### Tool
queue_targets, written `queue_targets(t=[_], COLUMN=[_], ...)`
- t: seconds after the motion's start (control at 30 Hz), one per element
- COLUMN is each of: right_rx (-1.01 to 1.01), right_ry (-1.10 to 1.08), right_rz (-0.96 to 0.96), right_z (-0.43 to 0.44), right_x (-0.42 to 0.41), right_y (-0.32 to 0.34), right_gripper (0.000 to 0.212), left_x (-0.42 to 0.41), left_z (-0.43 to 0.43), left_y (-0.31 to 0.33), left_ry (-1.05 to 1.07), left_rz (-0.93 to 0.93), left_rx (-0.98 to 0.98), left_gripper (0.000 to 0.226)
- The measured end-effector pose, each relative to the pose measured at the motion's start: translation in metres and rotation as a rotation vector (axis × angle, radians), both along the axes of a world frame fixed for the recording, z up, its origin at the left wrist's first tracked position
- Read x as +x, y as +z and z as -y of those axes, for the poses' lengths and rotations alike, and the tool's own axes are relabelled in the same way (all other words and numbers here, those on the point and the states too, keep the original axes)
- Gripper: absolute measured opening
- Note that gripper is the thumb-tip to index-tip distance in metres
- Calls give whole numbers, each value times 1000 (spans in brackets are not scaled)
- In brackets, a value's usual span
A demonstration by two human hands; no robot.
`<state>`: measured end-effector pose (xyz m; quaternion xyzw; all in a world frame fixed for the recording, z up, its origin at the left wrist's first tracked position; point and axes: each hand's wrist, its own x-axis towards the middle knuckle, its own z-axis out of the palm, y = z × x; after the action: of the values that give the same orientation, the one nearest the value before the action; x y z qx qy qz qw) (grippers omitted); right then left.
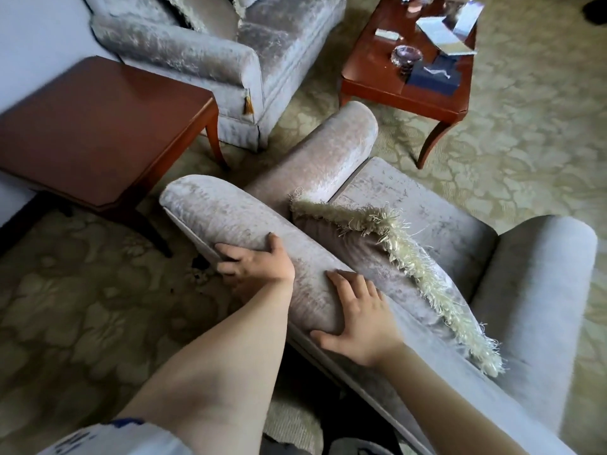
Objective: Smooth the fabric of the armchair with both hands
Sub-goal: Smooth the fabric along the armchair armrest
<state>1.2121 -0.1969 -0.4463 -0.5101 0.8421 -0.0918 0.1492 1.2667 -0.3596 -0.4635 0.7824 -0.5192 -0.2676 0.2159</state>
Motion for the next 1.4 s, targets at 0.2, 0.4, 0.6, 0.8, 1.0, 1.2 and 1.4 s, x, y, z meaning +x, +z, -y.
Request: queue_targets(t=[0.2, 0.4, 0.6, 0.8, 1.0, 1.2, 1.4], right_rx=[-34, -13, 31, -79, -106, -90, -55], right_ry=[11, 48, 100, 38, 18, 24, 35], right_rz=[11, -24, 22, 25, 11, 57, 60], right_z=[0, 1, 1, 2, 2, 5, 7], right_x=[-1, -4, -9, -3, -3, -5, -7], right_y=[-5, -11, -11, -12, -20, -20, -14], right_gripper=[102, 101, 109, 104, 101, 104, 106], left_x=[0, 0, -1, -1, 0, -4, -8], left_z=[2, 1, 1, 0, 3, 7, 8], left_y=[0, 0, 0, 3, -4, -7, -7], left_ry=[19, 53, 65, 40, 41, 50, 55], left_rz=[2, 66, 89, 75, 69, 114, 186], left_rx=[5, 42, 40, 27, 1, -1, 1], left_gripper=[98, 95, 96, 94, 93, 93, 94])
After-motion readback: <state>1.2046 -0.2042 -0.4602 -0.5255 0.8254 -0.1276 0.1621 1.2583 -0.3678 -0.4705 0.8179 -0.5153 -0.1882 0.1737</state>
